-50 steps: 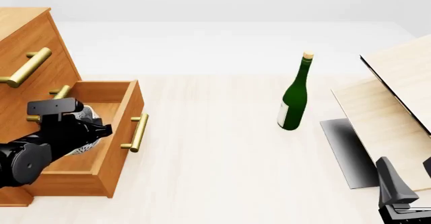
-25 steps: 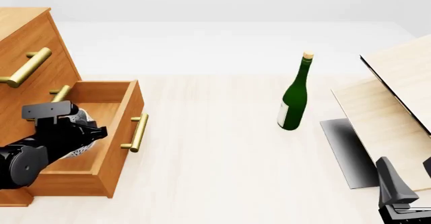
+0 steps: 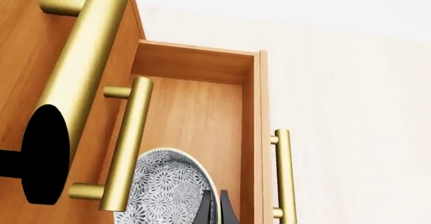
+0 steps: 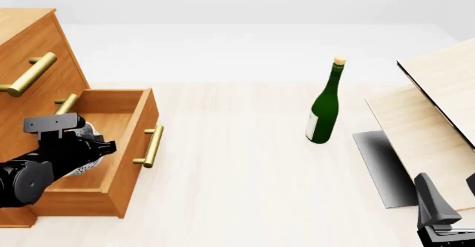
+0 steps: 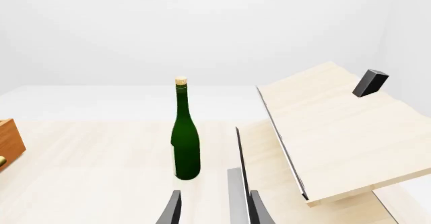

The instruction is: Put the bowl in the bottom drawer of the cabinet.

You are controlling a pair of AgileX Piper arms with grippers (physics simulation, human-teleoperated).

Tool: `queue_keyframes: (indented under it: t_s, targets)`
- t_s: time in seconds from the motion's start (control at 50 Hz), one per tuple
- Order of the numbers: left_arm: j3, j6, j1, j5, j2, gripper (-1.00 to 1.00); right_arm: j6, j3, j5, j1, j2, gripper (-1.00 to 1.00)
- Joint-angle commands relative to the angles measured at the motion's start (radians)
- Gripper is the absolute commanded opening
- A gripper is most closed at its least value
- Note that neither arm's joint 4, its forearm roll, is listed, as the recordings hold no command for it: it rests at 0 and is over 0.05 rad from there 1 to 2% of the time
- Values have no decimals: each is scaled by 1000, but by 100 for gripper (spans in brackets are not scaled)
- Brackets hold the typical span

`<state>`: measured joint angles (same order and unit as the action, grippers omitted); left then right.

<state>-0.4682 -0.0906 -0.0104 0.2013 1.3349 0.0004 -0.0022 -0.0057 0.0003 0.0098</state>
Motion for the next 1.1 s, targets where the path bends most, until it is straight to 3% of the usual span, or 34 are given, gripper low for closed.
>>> queue_keyframes:
  t_s: [0.02, 0.7, 1.1]
  targets:
    - [-4, 20, -12, 6, 12, -100, 0, 0, 0, 0, 0, 100]
    - [10, 28, -34, 62, 71, -100, 0, 0, 0, 0, 0, 100]
    - [10, -3, -23, 71, 70, -100, 0, 0, 0, 0, 0, 100]
